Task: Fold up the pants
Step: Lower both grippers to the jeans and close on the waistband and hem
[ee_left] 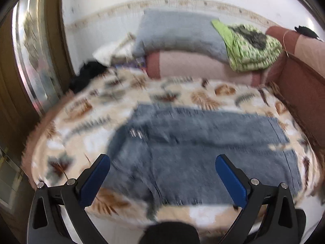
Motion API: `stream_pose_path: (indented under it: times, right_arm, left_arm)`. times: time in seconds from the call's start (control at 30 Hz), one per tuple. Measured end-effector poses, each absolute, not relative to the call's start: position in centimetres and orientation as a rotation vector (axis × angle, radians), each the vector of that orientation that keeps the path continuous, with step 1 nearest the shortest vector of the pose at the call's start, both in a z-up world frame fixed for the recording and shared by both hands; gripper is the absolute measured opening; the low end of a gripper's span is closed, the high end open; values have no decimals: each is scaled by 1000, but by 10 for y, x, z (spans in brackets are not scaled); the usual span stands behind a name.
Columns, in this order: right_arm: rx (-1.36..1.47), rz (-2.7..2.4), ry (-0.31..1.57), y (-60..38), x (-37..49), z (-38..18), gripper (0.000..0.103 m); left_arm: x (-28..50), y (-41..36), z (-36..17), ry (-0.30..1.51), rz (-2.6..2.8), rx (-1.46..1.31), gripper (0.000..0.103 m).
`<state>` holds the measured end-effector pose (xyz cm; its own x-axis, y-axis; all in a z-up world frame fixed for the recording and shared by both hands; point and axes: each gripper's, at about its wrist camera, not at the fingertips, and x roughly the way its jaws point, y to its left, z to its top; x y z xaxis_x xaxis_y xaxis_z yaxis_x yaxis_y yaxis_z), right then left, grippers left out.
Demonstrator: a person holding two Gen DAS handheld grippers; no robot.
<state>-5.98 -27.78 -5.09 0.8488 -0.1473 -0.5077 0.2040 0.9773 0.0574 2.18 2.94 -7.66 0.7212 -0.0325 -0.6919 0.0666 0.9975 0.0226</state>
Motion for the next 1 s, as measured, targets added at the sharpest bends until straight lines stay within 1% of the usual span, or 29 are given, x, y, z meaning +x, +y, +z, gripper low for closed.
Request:
stream_pose_path:
  times: [0.2, 0.27, 0.4, 0.53, 0.63, 0.73, 0.87, 1.0]
  right_arm:
    - [119, -258, 531, -304, -60, -55, 103]
    - [131, -281, 539, -316, -59, -58, 103]
    - [171, -293, 571, -334, -46, -67, 103]
    - [187, -280, 595, -343, -30, -75, 103]
    - [157, -274, 622, -344, -13, -82, 103]
    - [149, -261, 647, -348, 2, -88, 103]
    - [172, -241, 706, -370, 37, -100, 103]
    - [249, -234, 792, -408, 85, -120, 103]
  left_arm:
    - [-47, 30, -136, 809, -184, -20, 103]
    - [-54, 29, -142, 831, -215, -45, 103]
    - [-58, 34, -140, 803, -272, -113, 103]
    - [-46, 39, -150, 854, -254, -145, 103]
    - [-24, 44, -152, 887, -205, -99, 103]
    - [17, 54, -151, 916, -148, -26, 103]
    - [100, 82, -146, 942, -61, 39, 103]
    - [203, 117, -137, 920, 49, 64, 103]
